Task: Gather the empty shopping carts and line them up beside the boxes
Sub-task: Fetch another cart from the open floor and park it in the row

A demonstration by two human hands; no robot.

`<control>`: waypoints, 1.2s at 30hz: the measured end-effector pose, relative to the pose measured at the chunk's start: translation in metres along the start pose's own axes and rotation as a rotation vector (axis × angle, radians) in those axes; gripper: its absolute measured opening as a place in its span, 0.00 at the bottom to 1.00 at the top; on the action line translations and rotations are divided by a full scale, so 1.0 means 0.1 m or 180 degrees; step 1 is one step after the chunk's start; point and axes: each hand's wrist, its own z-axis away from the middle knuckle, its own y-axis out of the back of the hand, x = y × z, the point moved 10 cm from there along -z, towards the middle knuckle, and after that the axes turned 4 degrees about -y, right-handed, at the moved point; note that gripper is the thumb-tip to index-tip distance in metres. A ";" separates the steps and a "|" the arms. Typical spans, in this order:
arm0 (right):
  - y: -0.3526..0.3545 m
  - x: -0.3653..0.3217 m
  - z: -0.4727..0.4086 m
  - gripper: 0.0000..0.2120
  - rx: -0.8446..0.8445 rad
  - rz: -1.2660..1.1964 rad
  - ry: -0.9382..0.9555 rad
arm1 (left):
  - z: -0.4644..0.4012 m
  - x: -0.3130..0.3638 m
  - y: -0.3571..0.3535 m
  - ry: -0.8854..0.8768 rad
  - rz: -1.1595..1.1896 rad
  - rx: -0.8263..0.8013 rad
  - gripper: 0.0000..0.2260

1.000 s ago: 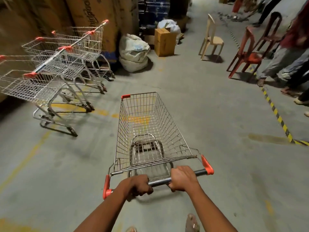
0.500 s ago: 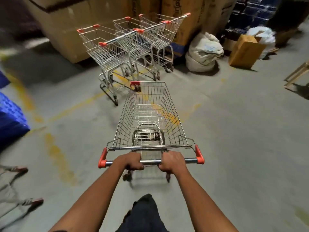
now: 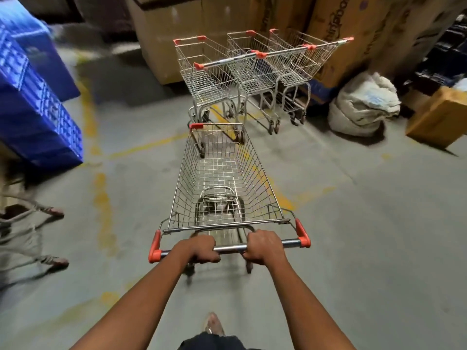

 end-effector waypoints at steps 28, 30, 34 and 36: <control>0.60 0.57 -1.83 0.15 0.0253 0.0402 0.1331 | -0.62 0.19 1.13 0.1360 -0.0186 0.1560 0.10; 0.67 0.52 -2.00 0.14 0.0222 0.0382 0.1365 | -0.70 0.11 1.27 0.1366 -0.0170 0.1525 0.11; 0.83 0.38 -2.43 0.11 0.0194 0.0382 0.1420 | -0.87 -0.14 1.64 0.1377 -0.0152 0.1506 0.09; 0.93 0.28 -2.67 0.11 0.0175 0.0359 0.1394 | -0.93 -0.33 1.88 0.1401 -0.0097 0.1550 0.08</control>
